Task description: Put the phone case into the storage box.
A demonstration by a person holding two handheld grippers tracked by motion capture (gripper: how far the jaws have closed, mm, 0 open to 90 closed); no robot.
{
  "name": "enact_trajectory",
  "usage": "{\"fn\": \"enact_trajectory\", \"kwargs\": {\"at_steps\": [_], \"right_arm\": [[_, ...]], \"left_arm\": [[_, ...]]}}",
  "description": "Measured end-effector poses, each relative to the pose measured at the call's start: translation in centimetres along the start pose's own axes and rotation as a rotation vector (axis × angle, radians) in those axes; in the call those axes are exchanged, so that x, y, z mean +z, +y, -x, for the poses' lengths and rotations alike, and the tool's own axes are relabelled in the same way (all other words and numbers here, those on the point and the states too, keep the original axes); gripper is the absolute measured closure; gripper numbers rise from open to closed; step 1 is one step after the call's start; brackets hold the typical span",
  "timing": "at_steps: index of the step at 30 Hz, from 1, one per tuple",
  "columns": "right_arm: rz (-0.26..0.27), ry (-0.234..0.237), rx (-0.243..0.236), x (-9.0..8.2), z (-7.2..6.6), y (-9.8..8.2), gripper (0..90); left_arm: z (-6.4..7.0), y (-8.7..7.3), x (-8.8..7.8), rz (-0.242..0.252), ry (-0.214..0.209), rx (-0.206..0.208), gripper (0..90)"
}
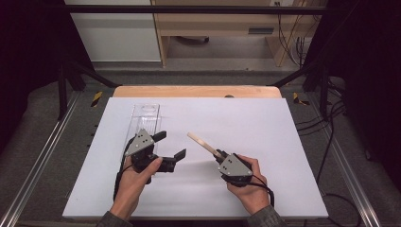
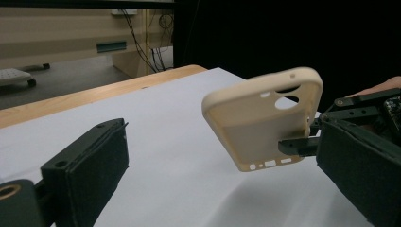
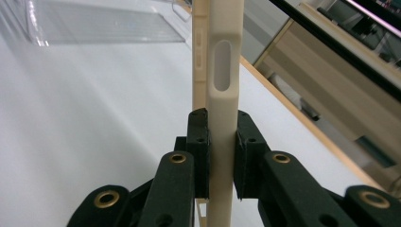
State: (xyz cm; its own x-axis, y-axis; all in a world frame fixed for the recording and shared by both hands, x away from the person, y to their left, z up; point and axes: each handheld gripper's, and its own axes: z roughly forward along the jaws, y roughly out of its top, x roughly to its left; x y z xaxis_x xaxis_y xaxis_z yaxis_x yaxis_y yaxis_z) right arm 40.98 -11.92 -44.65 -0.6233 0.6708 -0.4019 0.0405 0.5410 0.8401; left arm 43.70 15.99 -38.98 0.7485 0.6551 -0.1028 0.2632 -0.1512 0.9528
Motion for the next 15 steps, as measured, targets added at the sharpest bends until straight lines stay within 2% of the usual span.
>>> {"fn": "enact_trajectory", "kwargs": {"at_steps": [2,4,12,15], "right_arm": [[0.016,0.01,0.049,0.0,0.0,-0.1,79.4],[0.026,0.018,0.078,0.1,-0.1,-0.1,79.4],[0.066,0.068,0.168,0.5,-1.2,0.3,79.4],[0.071,0.08,0.187,0.6,-1.6,0.5,79.4]], "left_arm": [[0.2,-0.2,0.2,0.001,-0.006,-0.005,2.7],[0.4,-0.4,0.3,0.004,-0.006,-0.012,2.7],[1.1,-0.9,1.3,0.003,-0.024,-0.037,2.7],[1.4,-1.0,1.6,0.01,-0.026,-0.046,2.2]]}}
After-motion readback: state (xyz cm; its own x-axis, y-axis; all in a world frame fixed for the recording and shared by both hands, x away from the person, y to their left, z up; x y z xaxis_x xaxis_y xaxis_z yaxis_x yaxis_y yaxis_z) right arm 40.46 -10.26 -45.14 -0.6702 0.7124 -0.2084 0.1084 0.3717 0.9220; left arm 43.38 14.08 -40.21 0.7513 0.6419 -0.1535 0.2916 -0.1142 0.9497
